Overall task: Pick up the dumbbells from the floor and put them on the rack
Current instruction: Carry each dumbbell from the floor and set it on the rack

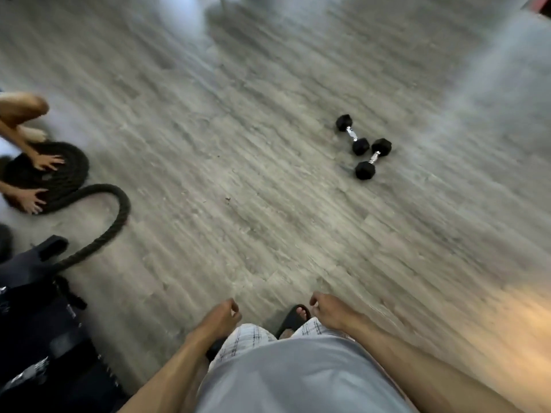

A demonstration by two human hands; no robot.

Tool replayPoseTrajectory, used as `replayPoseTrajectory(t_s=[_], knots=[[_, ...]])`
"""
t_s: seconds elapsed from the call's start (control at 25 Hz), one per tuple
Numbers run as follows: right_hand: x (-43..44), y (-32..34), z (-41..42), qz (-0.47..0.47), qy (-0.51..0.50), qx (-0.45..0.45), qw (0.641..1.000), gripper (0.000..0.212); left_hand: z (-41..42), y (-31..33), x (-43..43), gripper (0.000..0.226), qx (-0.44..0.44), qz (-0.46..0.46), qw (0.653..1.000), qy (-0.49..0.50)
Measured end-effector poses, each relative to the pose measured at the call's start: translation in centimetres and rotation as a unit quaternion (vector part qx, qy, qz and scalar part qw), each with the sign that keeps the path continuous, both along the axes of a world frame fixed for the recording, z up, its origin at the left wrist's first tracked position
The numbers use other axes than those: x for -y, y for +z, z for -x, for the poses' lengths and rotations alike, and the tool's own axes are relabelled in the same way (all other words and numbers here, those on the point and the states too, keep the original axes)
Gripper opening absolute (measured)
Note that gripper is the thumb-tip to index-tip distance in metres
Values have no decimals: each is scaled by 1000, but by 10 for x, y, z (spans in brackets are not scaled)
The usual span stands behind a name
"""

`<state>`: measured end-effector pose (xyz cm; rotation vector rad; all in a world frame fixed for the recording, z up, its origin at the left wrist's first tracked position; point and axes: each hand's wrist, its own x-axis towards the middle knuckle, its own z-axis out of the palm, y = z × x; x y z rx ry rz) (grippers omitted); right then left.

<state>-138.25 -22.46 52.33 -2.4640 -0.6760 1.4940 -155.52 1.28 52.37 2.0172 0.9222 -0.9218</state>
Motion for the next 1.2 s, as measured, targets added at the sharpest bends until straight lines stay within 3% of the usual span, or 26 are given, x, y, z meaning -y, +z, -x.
replayPoseTrajectory(t_s=[0.24,0.6,0.76,1.04,1.2], knots=[[62,0,-80,13,-123,-11,992,32,-161,7,29,14,31,13,994,-108],[92,-12,-218,40,-263,-14,964,29,-367,-22,32,23,-5,28,968,-249],[86,-6,-305,53,-284,-4,957,29,-471,-19,23,11,-13,41,965,-260],[59,-9,-479,25,-291,3,956,24,-638,-17,4,15,-14,32,964,-264],[49,-32,-581,10,-268,-3,963,47,-718,-30,14,23,-30,34,967,-251]])
